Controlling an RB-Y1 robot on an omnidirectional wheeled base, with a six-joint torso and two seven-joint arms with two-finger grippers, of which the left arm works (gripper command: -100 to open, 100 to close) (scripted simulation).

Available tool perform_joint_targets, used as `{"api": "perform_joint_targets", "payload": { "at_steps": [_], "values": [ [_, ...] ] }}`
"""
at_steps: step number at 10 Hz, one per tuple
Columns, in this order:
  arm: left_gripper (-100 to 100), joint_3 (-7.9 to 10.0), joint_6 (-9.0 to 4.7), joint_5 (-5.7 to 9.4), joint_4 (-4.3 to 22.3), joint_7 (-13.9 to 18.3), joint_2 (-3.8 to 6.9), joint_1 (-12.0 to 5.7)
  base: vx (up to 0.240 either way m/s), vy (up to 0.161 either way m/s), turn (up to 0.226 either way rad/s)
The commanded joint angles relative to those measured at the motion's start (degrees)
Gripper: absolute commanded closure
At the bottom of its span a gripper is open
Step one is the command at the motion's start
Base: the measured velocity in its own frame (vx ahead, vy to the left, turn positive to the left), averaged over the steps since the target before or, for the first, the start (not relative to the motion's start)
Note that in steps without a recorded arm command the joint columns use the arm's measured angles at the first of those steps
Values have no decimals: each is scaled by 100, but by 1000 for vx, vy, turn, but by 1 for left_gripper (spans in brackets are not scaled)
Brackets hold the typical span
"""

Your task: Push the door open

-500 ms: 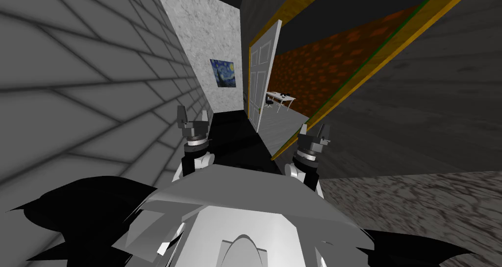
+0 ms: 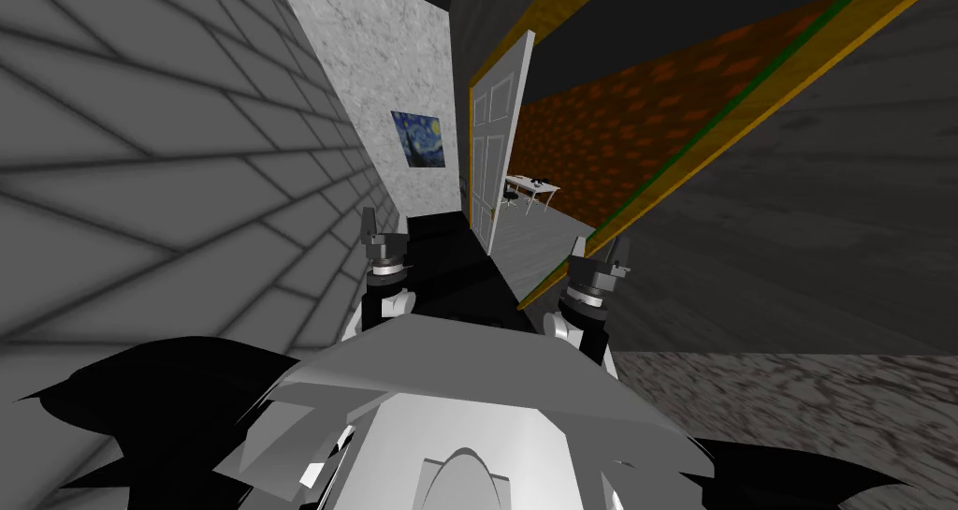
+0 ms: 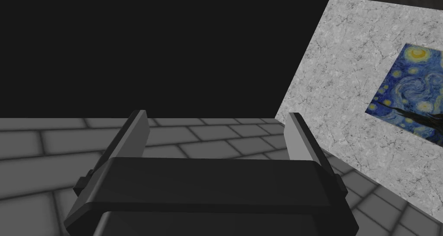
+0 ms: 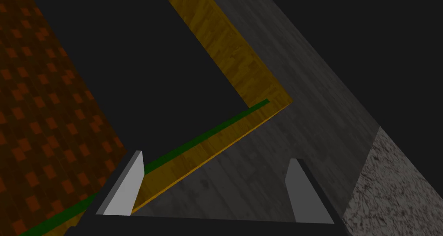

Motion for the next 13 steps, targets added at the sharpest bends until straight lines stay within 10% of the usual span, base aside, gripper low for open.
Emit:
{"api": "perform_joint_targets", "payload": {
  "at_steps": [1, 13],
  "values": [
    [-100, -80, -51, 25, 177, -7, 35, -19, 115, 50, -62],
    [-100, -653, -160, 181, 1633, -143, 191, -603, 133, 49, -79]
  ]
}}
